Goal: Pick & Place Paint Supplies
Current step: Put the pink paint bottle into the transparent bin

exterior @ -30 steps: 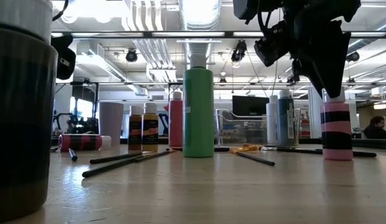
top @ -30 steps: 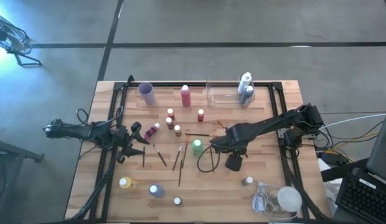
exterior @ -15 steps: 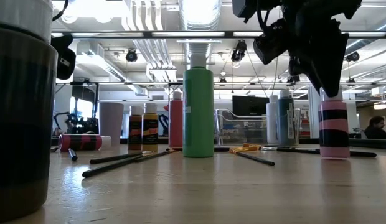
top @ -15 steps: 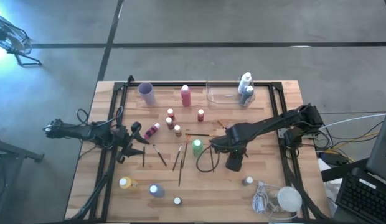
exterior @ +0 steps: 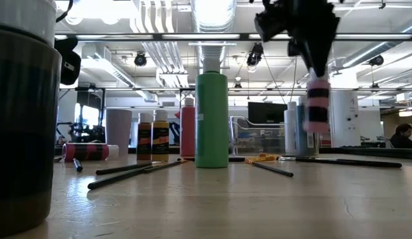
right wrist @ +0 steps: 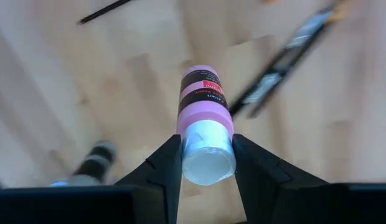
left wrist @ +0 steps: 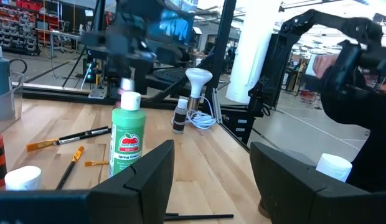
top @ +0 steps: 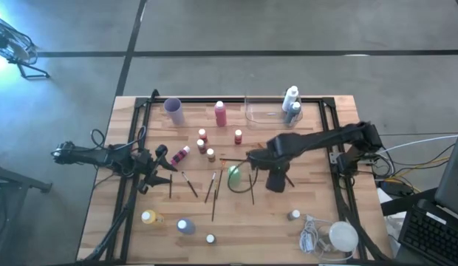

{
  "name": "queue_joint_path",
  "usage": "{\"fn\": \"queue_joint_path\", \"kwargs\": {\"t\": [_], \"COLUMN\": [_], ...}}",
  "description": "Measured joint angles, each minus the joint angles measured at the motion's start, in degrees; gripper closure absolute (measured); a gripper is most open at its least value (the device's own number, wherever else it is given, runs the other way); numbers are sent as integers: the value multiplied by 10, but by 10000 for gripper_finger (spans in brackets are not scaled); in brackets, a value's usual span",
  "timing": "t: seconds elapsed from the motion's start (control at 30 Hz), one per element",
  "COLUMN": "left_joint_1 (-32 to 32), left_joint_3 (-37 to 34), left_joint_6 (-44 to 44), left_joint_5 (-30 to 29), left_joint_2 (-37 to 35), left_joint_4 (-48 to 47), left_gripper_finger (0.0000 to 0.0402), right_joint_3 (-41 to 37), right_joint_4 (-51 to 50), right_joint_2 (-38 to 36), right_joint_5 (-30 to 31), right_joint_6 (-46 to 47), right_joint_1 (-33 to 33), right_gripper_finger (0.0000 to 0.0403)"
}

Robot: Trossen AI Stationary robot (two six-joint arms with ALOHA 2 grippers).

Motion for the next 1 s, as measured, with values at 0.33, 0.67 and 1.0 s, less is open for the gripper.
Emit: {"fn": "queue_joint_path", "kwargs": {"t": [0.33, 0.67, 1.0], "left_joint_1": [0, 0, 0], "left_joint_3": [0, 0, 0], "left_joint_6": [0, 0, 0], "left_joint_5": [0, 0, 0], "left_joint_2": [0, 0, 0], "left_joint_4": [0, 0, 0], "left_gripper_finger": [186, 186, 186], "right_joint_3": [134, 185, 179], "right_joint_4": [-15, -1, 3], "right_joint_2": [0, 4, 13], "right_joint_5": [125, 143, 143], "right_joint_6": [-132, -220, -255], "right_joint_1": [-112, -253, -347], "right_gripper_finger": [291, 291, 291]}}
